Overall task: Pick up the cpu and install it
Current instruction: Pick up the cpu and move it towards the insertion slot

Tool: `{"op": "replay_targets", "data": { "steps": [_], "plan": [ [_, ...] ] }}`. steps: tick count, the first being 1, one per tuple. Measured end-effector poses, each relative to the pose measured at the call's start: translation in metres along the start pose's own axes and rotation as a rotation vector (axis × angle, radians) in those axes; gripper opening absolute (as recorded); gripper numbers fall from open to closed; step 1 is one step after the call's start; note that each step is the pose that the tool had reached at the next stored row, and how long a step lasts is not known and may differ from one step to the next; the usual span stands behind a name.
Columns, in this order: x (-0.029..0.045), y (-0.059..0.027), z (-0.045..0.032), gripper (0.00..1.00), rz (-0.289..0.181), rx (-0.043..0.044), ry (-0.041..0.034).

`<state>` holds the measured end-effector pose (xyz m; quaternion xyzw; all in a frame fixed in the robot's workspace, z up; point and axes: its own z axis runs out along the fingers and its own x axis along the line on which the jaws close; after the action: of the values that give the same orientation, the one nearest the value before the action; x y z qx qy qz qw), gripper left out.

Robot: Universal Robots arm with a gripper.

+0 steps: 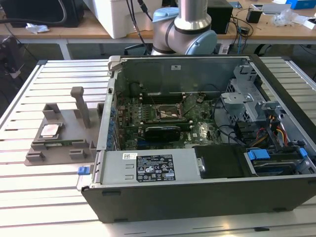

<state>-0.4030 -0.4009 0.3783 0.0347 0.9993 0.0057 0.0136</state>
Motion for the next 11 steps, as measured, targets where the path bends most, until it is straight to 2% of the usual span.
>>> {"op": "replay_targets", "data": {
  "steps": [11],
  "plan": [
    [0.0001, -0.0001, 0.0060, 0.66, 0.000, 0.0000, 0.0000]
  ]
}}
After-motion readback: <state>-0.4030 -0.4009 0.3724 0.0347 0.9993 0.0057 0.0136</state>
